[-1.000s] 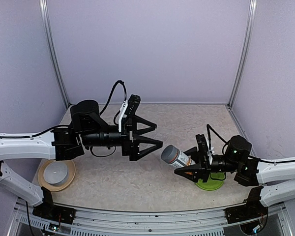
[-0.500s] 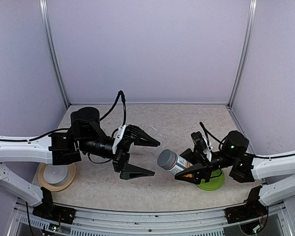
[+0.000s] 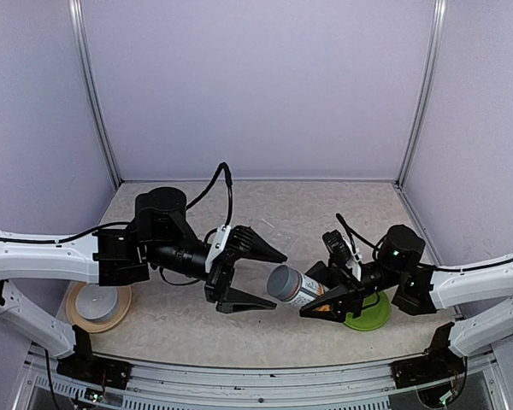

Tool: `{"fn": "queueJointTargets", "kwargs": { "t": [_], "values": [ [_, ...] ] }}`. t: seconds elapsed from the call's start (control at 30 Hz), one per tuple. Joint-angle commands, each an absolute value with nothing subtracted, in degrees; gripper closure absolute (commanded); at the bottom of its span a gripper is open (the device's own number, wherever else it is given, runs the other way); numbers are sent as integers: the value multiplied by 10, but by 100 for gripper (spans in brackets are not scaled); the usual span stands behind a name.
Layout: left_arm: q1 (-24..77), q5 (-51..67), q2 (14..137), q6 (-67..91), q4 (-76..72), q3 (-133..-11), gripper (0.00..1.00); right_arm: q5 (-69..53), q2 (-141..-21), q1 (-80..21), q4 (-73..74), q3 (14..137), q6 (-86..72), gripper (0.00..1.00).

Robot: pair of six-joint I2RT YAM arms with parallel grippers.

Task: Sort the pills into containers
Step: Unscrew the lid of the pill bottle from the pill bottle.

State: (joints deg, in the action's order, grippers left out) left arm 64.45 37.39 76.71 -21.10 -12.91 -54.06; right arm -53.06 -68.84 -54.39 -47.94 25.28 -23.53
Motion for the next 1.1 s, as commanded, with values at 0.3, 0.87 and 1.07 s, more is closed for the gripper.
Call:
{"fn": "queueJointTargets", "kwargs": {
  "t": [0.3,0.87,1.07],
  "values": [
    [654,380,783,-212,-129,-566,30,-542,-696,-553,-494,277,-234,100],
    [656,297,791,-113,-156,-564,61,-461,-670,-553,-405,278,-156,100],
    [657,188,815,71,-134,-598,63,-308,-605,-553,-322,273,-59,100]
  ]
}}
